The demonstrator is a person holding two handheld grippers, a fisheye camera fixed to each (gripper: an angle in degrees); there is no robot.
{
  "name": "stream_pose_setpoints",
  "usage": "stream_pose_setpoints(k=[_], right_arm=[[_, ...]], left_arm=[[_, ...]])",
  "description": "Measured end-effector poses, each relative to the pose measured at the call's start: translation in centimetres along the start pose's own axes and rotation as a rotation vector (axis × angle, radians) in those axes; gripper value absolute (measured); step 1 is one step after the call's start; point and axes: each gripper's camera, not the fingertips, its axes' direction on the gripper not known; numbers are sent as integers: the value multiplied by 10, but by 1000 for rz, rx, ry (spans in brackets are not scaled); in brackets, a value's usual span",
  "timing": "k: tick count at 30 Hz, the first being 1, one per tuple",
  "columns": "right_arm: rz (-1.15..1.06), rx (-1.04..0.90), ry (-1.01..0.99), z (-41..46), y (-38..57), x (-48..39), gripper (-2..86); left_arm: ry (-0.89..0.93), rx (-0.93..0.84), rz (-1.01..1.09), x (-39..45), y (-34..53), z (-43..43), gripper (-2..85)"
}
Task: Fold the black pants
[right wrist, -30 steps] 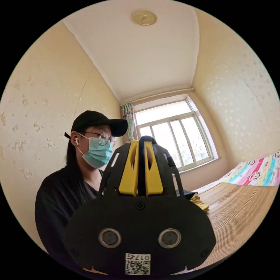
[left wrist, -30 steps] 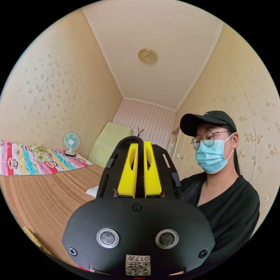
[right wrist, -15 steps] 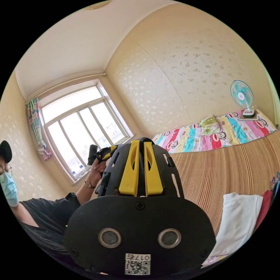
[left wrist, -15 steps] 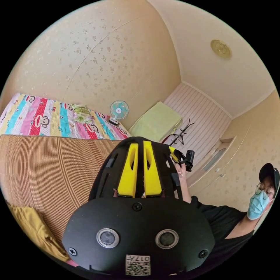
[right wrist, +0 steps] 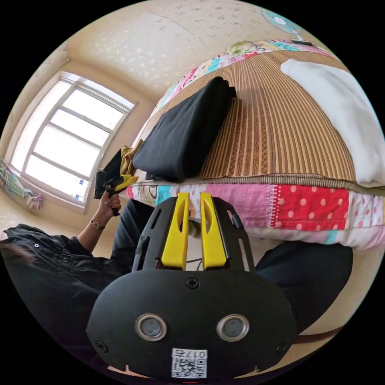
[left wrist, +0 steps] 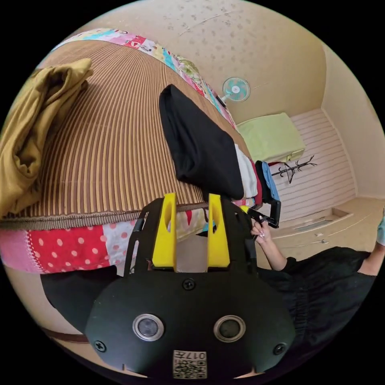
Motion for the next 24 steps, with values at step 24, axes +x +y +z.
stream_pose_setpoints(k=[24], right_arm=[[-209,-212,-556,67,-82,-91,90]], left_arm=[[147,123,-70,45,31,-27,77]])
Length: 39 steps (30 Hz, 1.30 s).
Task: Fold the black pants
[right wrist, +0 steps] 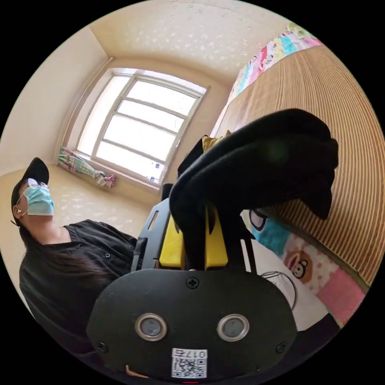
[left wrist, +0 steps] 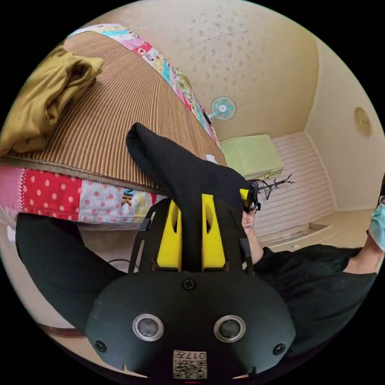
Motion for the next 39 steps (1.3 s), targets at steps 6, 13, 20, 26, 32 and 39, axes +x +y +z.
stream_pose_setpoints(k=[6,13,20,26,32,39], right_arm=[[-315,5,-159,65,-94,-84,87],[-363,12,-247,232,-225,-152,79],[-64,-391,179,464,-234,-49,76],[-209,-446,166,406,-112,-5,54],[-254,-339,528,223,43,19,26],[139,24,1163,17,129,10,36]], left_arm=[[-108,341,234,70,-12,-126,80],[-429,580,384,114,-63,-294,92],[-700,586,-286,-45,-84,-384,141],[-852,747,-309,-74,33,-329,120],[-721,812,-102,-22,107,-217,66],[-167,433,287,39,65,-35,18]])
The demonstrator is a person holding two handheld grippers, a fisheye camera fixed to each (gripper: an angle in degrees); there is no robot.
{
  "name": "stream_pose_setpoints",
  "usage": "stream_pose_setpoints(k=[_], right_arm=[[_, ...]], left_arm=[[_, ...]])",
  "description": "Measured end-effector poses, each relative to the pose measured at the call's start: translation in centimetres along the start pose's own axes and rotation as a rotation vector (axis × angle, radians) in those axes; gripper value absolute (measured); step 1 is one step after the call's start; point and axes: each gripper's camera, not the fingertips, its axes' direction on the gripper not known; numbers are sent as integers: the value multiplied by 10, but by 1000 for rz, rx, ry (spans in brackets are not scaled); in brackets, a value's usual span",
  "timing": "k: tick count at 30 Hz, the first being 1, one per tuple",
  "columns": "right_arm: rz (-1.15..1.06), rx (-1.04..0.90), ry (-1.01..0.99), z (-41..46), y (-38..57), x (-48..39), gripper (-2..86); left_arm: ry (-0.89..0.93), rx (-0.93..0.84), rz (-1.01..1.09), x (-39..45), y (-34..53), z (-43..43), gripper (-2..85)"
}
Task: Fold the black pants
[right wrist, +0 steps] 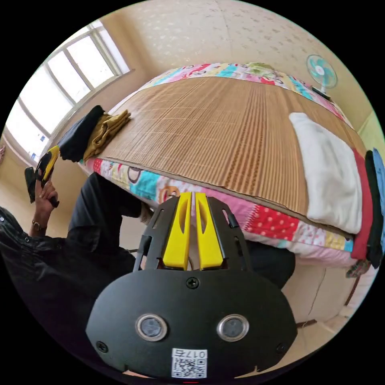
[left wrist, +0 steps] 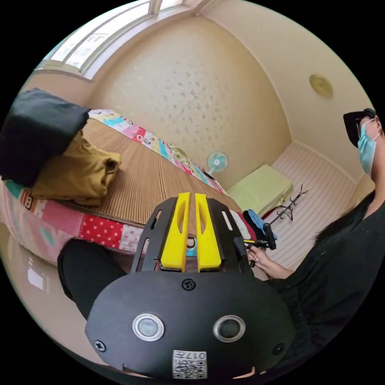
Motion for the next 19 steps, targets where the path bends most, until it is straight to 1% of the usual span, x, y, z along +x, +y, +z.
stream_pose_setpoints(k=[2,3,4,5,6,7,8,10,11,12,13,14,15,16,17,18,19], right_arm=[[197,127,209,-31,-2,55,73],[244,157,240,-37,-3,70,79],[323,190,268,-43,-8,101,88],[397,193,262,-43,-15,134,93],[429,192,252,-42,-19,150,93],[503,178,198,-35,-25,182,93],[558,152,92,-23,-33,209,90],[611,82,-29,0,-44,233,80],[625,89,-49,1,-50,234,67],[621,95,-63,-2,-54,230,58],[548,113,-112,-12,-66,212,44],[438,174,-198,-26,-75,185,35],[394,210,-256,-33,-78,171,33],[307,240,-381,-44,-83,139,29],[224,181,-391,-45,-89,101,26],[164,155,-354,-46,-90,81,25],[46,108,-282,-46,-88,43,23]], left_arm=[[170,-295,144,46,-6,80,7],[205,-364,170,56,-5,98,3],[267,-492,194,76,-1,131,-4],[321,-582,192,92,4,156,-6],[351,-607,191,99,6,165,-7],[407,-631,182,111,10,178,-8],[453,-636,171,119,13,187,-9],[478,-632,145,124,15,193,-9],[472,-621,121,123,15,193,-10],[465,-615,107,121,15,192,-10],[452,-604,74,114,15,190,-10],[443,-595,45,105,15,187,-10],[435,-594,31,100,14,185,-10],[409,-597,4,90,15,183,-10],[376,-607,-19,79,15,182,-10],[359,-614,-31,74,16,182,-10],[334,-630,-51,65,16,183,-10]])
